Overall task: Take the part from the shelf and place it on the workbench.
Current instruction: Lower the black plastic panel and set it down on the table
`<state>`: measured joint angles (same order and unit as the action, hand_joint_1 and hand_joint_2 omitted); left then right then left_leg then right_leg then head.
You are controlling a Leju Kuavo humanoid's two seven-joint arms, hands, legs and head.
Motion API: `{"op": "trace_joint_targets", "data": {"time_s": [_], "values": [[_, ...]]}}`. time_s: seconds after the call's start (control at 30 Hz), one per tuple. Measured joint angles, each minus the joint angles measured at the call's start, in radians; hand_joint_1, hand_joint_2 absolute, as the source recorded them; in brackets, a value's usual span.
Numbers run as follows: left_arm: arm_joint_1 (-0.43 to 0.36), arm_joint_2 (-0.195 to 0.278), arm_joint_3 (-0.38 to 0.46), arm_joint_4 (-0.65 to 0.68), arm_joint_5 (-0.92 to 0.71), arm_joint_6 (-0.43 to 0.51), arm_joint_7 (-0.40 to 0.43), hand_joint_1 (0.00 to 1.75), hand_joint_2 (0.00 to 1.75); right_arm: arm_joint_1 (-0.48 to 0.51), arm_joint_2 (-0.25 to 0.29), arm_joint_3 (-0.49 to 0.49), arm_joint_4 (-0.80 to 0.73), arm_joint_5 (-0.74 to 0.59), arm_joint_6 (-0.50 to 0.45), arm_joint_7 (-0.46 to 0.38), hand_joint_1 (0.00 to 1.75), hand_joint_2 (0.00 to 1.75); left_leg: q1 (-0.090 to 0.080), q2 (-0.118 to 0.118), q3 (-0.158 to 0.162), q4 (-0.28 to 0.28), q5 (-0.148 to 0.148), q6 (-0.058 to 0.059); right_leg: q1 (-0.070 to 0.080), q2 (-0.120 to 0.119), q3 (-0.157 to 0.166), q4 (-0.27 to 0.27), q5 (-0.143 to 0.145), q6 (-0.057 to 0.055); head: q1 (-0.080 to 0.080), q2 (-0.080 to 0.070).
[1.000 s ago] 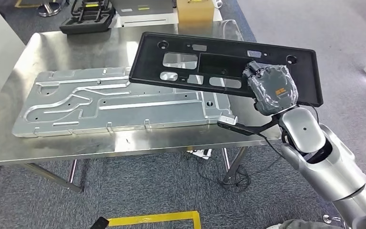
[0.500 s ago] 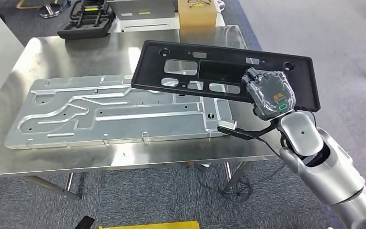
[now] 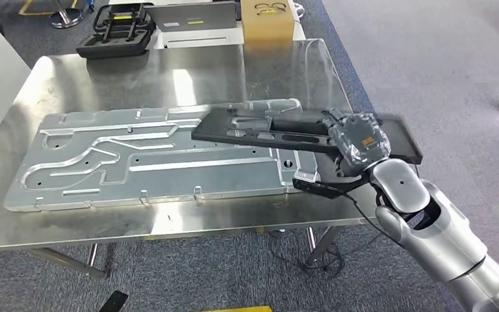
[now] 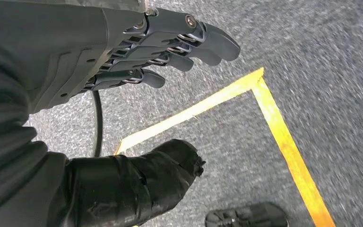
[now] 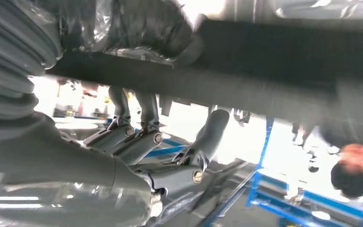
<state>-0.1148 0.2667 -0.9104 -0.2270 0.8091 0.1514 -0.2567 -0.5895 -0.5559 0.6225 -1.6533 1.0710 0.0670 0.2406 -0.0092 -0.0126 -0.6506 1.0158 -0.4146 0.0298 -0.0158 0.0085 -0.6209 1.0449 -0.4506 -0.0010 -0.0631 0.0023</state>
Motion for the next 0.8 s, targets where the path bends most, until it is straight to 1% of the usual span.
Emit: {"op": "trace_joint_targets", "data": {"time_s": [0.03,0.07,0.1,0.13,0.17,0.2,0.23,0.27,0.3,0.33,0.37,0.4,0.43,0.5,0.53,0.57,0.6,0.67,0.7,0.73,0.77,0.8], "values": [[0.001,0.000,0.002,0.000,0.002,0.004,0.000,0.00,1.31,0.002,0.000,0.004,0.007,-0.008,0.004,0.001,0.00,0.00,0.001,0.001,0.006,-0.009,0.006,0.004,0.001,-0.001,-0.001,0.006,-0.008,0.005,0.001,0.000],[0.001,0.000,0.003,0.000,0.003,0.008,0.000,0.00,0.87,0.003,0.001,0.007,0.013,-0.014,0.007,0.002,0.00,0.00,0.003,0.001,0.012,-0.019,0.011,0.009,0.001,-0.001,-0.010,0.028,-0.025,0.008,0.002,0.000],[0.001,0.000,0.004,0.000,0.004,0.012,0.000,0.00,0.44,0.004,0.001,0.010,0.019,-0.018,0.009,0.003,0.00,0.00,0.005,0.002,0.016,-0.026,0.015,0.013,0.002,-0.002,-0.028,0.072,-0.052,0.009,0.004,0.000],[0.001,0.000,0.006,0.000,0.006,0.014,0.000,0.00,0.00,0.004,0.001,0.013,0.025,-0.022,0.012,0.004,0.00,0.00,0.002,0.003,0.018,-0.027,0.015,0.016,0.003,-0.003,-0.055,0.132,-0.084,0.010,0.006,0.000],[0.001,0.000,0.009,0.000,0.012,0.015,-0.001,0.00,0.00,0.005,0.001,0.017,0.030,-0.025,0.015,0.005,0.00,0.00,0.001,0.003,0.017,-0.025,0.014,0.019,0.003,-0.003,-0.084,0.196,-0.111,0.010,0.006,0.000],[0.001,0.000,0.013,0.000,0.024,0.013,-0.001,0.00,0.00,0.007,0.001,0.022,0.035,-0.028,0.019,0.006,0.00,0.00,0.000,0.003,0.017,-0.022,0.012,0.020,0.003,-0.003,-0.106,0.243,-0.125,0.011,0.006,0.000],[0.002,-0.001,0.020,0.000,0.040,0.007,-0.002,0.00,0.00,0.009,0.001,0.028,0.040,-0.030,0.023,0.008,0.00,0.00,0.000,0.003,0.016,-0.018,0.010,0.021,0.003,-0.003,-0.113,0.258,-0.121,0.013,0.006,0.000],[0.003,-0.001,0.027,0.000,0.058,-0.001,-0.004,0.00,0.00,0.009,0.001,0.034,0.045,-0.032,0.026,0.011,0.00,0.00,0.000,0.002,0.015,-0.013,0.007,0.020,0.002,-0.004,-0.102,0.234,-0.099,0.014,0.006,0.000],[0.005,-0.002,0.036,0.000,0.073,-0.011,-0.005,0.00,0.00,0.009,0.001,0.039,0.048,-0.033,0.029,0.014,0.00,0.00,0.001,0.001,0.014,-0.007,0.004,0.018,0.000,-0.004,-0.073,0.178,-0.067,0.015,0.006,0.000],[0.006,-0.001,0.044,0.000,0.084,-0.018,-0.006,0.00,0.00,0.007,0.001,0.043,0.051,-0.035,0.031,0.017,0.00,0.00,0.001,0.001,0.011,0.001,0.000,0.015,-0.002,-0.004,-0.041,0.115,-0.044,0.014,0.006,0.000],[0.006,-0.001,0.050,0.000,0.092,-0.022,-0.007,0.00,0.00,0.004,0.002,0.047,0.053,-0.037,0.034,0.019,0.00,0.00,0.000,0.000,0.008,0.011,-0.004,0.011,-0.002,-0.004,-0.013,0.061,-0.026,0.013,0.006,0.000],[0.006,-0.001,0.056,0.000,0.097,-0.023,-0.007,0.00,0.00,0.002,0.003,0.051,0.055,-0.038,0.036,0.021,0.00,0.00,-0.001,-0.001,0.004,0.018,-0.007,0.006,-0.002,-0.003,0.003,0.030,-0.019,0.011,0.006,0.000],[0.006,0.000,0.062,0.000,0.100,-0.021,-0.006,0.00,0.00,0.000,0.003,0.055,0.056,-0.039,0.038,0.023,0.00,0.00,-0.002,-0.002,0.001,0.022,-0.008,0.002,0.000,-0.003,0.007,0.021,-0.021,0.007,0.005,0.000],[0.006,0.000,0.073,0.000,0.105,-0.015,-0.003,0.00,0.00,-0.003,0.005,0.062,0.058,-0.039,0.040,0.026,0.00,0.00,-0.002,-0.003,-0.002,0.023,-0.007,-0.007,0.001,-0.002,0.006,0.019,-0.013,-0.002,0.005,0.000],[0.007,0.000,0.078,0.000,0.108,-0.013,0.000,0.00,0.00,-0.005,0.006,0.065,0.059,-0.040,0.040,0.028,0.00,0.00,-0.001,-0.002,-0.005,0.029,-0.013,-0.012,0.000,-0.002,0.007,0.015,-0.010,-0.008,0.005,0.000],[0.007,0.000,0.082,0.000,0.110,-0.010,0.002,0.00,0.00,-0.007,0.007,0.068,0.059,-0.040,0.040,0.030,0.00,0.00,0.000,-0.001,-0.013,0.049,-0.028,-0.018,-0.001,-0.003,0.008,0.012,-0.007,-0.013,0.003,0.000],[0.007,0.000,0.086,0.000,0.111,-0.008,0.006,0.00,0.00,-0.010,0.008,0.071,0.059,-0.040,0.039,0.031,0.00,0.00,0.003,0.000,-0.029,0.087,-0.053,-0.025,-0.003,-0.004,0.008,0.009,-0.004,-0.017,0.001,0.000],[0.007,-0.001,0.090,0.000,0.111,-0.006,0.014,0.00,0.00,-0.014,0.009,0.075,0.060,-0.040,0.039,0.033,0.00,0.00,0.008,0.002,-0.079,0.207,-0.117,-0.036,-0.003,-0.006,0.008,0.009,-0.002,-0.020,-0.002,0.000],[0.009,-0.002,0.092,0.000,0.110,-0.006,0.019,0.00,0.00,-0.014,0.009,0.077,0.060,-0.040,0.039,0.034,0.00,0.00,0.011,0.003,-0.101,0.259,-0.137,-0.040,-0.002,-0.006,0.007,0.009,-0.002,-0.021,-0.002,0.000],[0.010,-0.004,0.094,0.000,0.109,-0.005,0.024,0.00,0.00,-0.015,0.009,0.079,0.060,-0.040,0.039,0.035,0.00,0.00,0.013,0.003,-0.109,0.284,-0.140,-0.042,-0.002,-0.007,0.007,0.009,-0.002,-0.021,-0.002,0.000],[0.010,-0.006,0.095,0.000,0.107,-0.003,0.029,0.00,0.00,-0.015,0.010,0.081,0.060,-0.040,0.039,0.036,0.00,0.00,0.014,0.003,-0.099,0.271,-0.126,-0.042,-0.002,-0.008,0.007,0.009,-0.002,-0.021,-0.002,0.000],[0.011,-0.007,0.096,0.000,0.105,-0.001,0.033,0.00,0.00,-0.016,0.010,0.083,0.060,-0.040,0.039,0.038,0.00,0.00,0.015,0.003,-0.071,0.223,-0.099,-0.040,-0.002,-0.008,0.007,0.009,-0.002,-0.020,-0.002,0.000]]}}
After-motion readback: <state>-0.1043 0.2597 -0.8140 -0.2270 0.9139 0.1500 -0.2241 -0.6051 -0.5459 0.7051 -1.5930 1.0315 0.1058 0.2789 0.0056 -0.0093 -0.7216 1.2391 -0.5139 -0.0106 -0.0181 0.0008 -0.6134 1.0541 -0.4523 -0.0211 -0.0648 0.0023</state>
